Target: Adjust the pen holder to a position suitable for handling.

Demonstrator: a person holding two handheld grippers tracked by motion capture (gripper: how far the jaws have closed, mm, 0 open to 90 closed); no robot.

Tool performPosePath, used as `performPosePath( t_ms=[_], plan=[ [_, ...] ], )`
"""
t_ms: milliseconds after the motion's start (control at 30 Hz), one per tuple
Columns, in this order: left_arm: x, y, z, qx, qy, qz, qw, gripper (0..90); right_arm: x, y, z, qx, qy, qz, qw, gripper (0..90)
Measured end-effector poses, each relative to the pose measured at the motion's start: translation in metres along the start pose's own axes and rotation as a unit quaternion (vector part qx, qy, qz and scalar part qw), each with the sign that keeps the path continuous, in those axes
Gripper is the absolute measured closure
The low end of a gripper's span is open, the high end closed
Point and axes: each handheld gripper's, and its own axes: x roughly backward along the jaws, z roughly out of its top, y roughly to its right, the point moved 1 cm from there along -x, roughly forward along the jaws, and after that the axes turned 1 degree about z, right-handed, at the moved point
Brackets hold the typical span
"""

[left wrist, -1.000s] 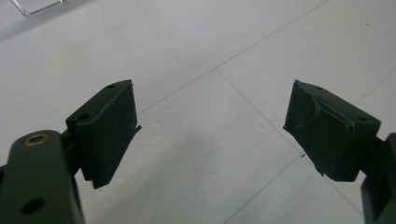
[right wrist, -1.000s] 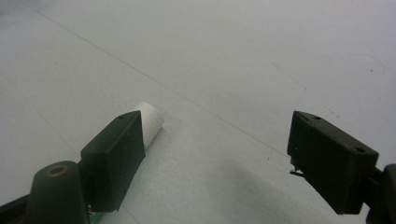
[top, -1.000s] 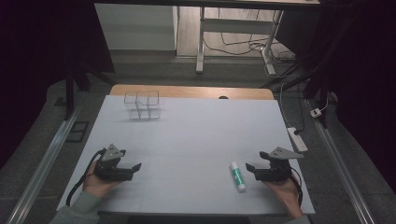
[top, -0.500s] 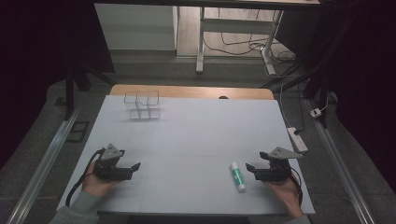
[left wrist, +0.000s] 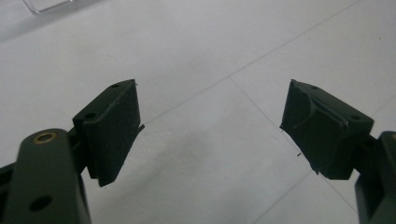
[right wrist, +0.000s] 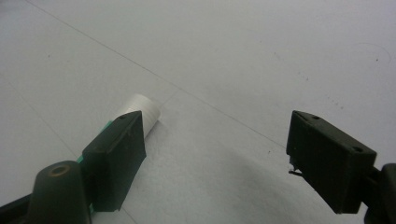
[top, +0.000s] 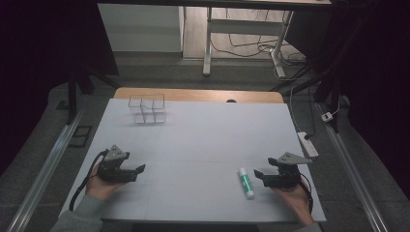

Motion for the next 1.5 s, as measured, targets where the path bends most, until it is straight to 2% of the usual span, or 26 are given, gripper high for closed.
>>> performPosePath(
  t_ms=[433, 633, 767, 967, 1167, 1367, 1400, 1500],
  plan=[
    [-0.008, -0.011, 0.011, 0.004, 0.001, -0.003, 1.0, 21.4, -0.002, 0.0, 0.0, 0.0, -0.001, 0.001, 1.0, 19.7],
    [-0.011, -0.02, 0.019, 0.017, 0.007, -0.006, 0.9998, 22.2, -0.003, 0.0, 0.0, -0.001, 0.0, 0.003, 1.0, 19.7],
    [-0.011, -0.023, 0.027, 0.012, 0.015, 0.001, 0.9998, 23.3, -0.004, -0.001, 0.0, 0.0, 0.003, 0.001, 1.0, 19.9],
    [-0.018, -0.033, 0.039, 0.007, 0.011, 0.014, 0.9998, 23.9, -0.004, -0.001, 0.0, 0.001, 0.001, 0.001, 1.0, 19.9],
    [-0.026, -0.042, 0.044, 0.007, 0.006, 0.02, 0.9997, 25.3, -0.003, 0.0, -0.001, 0.0, -0.005, -0.005, 1.0, 20.3],
    [-0.03, -0.053, 0.051, 0.021, 0.014, 0.026, 0.9994, 26.9, -0.005, -0.001, -0.001, 0.0, 0.0, -0.002, 1.0, 20.3],
    [-0.033, -0.058, 0.053, 0.023, 0.007, 0.028, 0.9993, 26.7, -0.004, 0.0, -0.001, 0.0, -0.002, -0.002, 1.0, 20.4],
    [-0.036, -0.063, 0.055, 0.028, 0.006, 0.032, 0.9991, 26.9, -0.005, 0.0, -0.001, -0.001, -0.002, -0.001, 1.0, 20.4]
  ],
)
